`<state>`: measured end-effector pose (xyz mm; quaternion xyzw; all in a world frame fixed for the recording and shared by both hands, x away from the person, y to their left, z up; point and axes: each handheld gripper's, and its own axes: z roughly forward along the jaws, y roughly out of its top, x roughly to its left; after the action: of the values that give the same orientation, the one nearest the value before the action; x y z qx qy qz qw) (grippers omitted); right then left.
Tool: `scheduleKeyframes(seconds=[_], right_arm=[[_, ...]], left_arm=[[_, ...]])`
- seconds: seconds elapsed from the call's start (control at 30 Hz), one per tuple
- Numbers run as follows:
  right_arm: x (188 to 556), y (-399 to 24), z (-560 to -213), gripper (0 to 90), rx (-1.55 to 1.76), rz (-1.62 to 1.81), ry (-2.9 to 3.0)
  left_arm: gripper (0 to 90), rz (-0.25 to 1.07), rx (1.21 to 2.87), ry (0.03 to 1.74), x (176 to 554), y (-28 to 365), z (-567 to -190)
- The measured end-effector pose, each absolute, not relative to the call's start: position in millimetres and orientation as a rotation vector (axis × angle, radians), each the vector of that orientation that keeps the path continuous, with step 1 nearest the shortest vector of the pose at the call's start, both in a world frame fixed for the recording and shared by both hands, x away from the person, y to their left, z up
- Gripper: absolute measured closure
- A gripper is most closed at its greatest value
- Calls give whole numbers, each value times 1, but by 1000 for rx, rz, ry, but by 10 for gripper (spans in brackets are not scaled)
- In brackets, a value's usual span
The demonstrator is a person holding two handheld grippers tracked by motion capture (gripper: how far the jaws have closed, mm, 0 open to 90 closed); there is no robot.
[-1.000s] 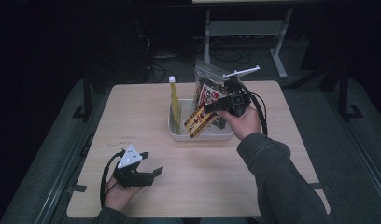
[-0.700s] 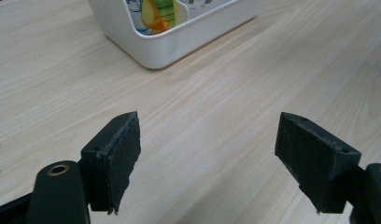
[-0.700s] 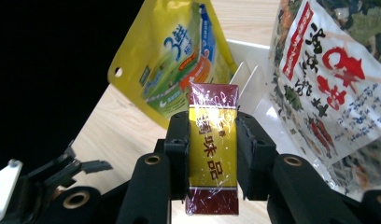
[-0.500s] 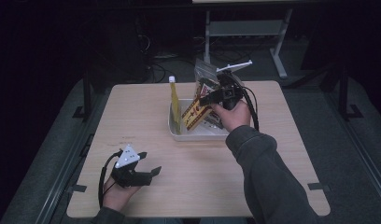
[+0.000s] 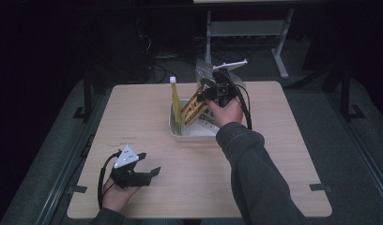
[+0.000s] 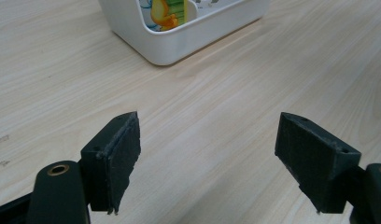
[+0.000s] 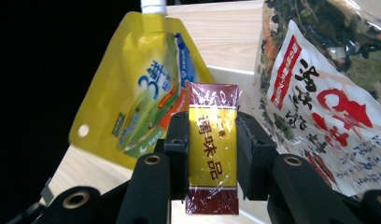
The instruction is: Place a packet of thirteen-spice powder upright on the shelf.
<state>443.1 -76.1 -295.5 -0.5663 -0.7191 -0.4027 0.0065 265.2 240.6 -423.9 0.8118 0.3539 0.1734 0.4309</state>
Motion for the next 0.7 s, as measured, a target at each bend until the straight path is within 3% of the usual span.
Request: scheduleKeyframes(seconds=[0.7], right_arm=[[454, -52, -309, 682, -1942, -1252, -2208]], left_arm=[[217, 426, 2016, 896, 266, 244, -424]])
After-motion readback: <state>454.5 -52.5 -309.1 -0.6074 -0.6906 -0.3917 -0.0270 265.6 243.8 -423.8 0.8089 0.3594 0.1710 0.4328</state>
